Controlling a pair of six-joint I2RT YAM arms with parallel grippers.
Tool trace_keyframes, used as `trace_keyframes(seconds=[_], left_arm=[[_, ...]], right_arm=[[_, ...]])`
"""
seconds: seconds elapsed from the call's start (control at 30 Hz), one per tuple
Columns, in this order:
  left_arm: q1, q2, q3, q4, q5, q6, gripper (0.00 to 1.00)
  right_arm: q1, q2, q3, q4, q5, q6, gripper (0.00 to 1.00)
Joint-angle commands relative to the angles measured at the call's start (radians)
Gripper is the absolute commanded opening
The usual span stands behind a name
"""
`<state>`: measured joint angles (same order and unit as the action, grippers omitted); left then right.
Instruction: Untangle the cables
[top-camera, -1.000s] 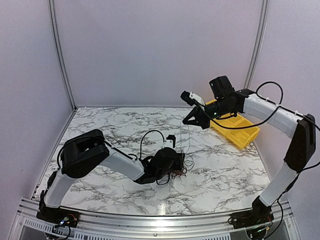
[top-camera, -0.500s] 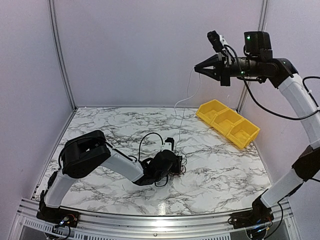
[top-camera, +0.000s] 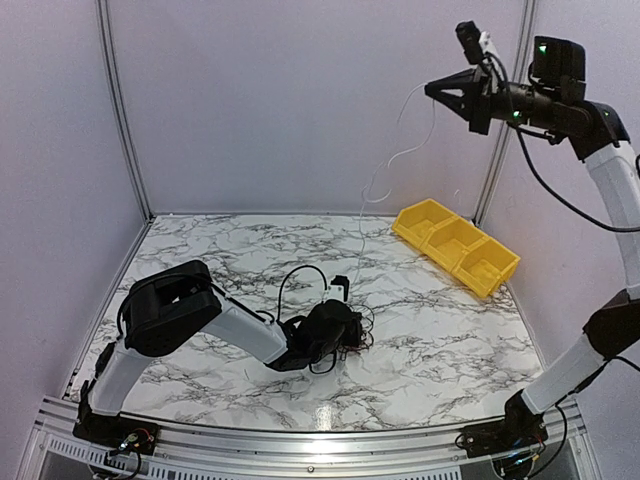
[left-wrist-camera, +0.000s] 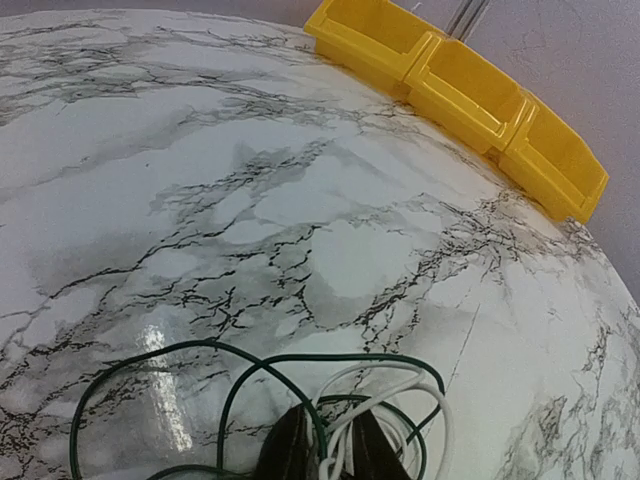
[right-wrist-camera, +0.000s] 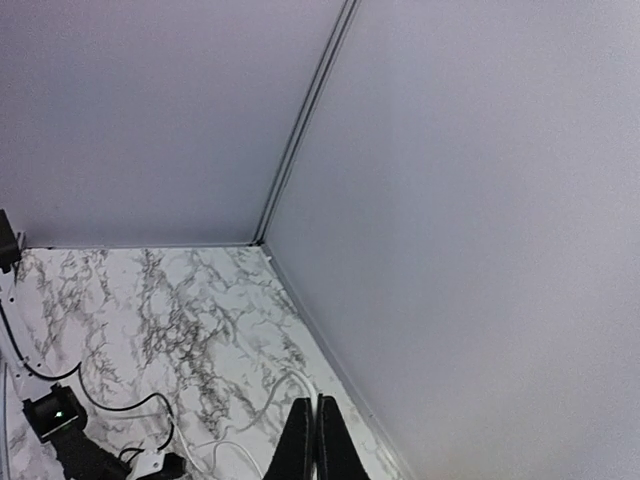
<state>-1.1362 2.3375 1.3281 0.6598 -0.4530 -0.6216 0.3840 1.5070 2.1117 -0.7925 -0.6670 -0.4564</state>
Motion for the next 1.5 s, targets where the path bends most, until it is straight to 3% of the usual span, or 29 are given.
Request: trace_keyframes(seconds=[0.0,0.1,0.33,0.47,0.53,0.6,1.0,1.13,1.47], left_arm=[[-0.002,0.040,-0.013,-0.034,0.027,0.017,0.16],[-0.002,0.039,-0.018,-0.031,0.024,0.012,0.17],[-0.002,0.019,-0.041,-0.021,0.017,0.014,0.20],[-0.002,-0.012,-0.060,-0.010,0.026,0.047,0.33],[-0.007,-0.039,-0.069,-0.007,0.031,0.103,0.44],[-0.021,-0.073,-0.082,-0.001,0.015,0.178,0.49],[-0.029,-0.445,-0.272,-0.012,0.085,0.365,0.65],[-0.022,-0.542,-0.246,-0.170,0.094,0.320,0.69],[0.054,-0.628,0.066,-0.695,0.189,0.218,0.73]], right_arm=[[-0.047,-0.034,0.127,0.053,0.061,0.015,0.00],[-0.061,-0.046,0.069,0.082,0.065,0.032,0.00],[-0.071,-0.100,-0.311,0.207,0.112,0.033,0.00],[-0.083,-0.118,-0.450,0.257,0.143,0.030,0.00],[-0.088,-0.122,-0.492,0.275,0.156,0.030,0.00],[-0.094,-0.122,-0.524,0.292,0.170,0.030,0.00],[-0.120,-0.018,-0.524,0.378,0.315,0.045,0.00],[-0.154,0.038,-0.478,0.401,0.336,0.052,0.00],[-0.262,0.169,-0.333,0.431,0.338,0.078,0.00]])
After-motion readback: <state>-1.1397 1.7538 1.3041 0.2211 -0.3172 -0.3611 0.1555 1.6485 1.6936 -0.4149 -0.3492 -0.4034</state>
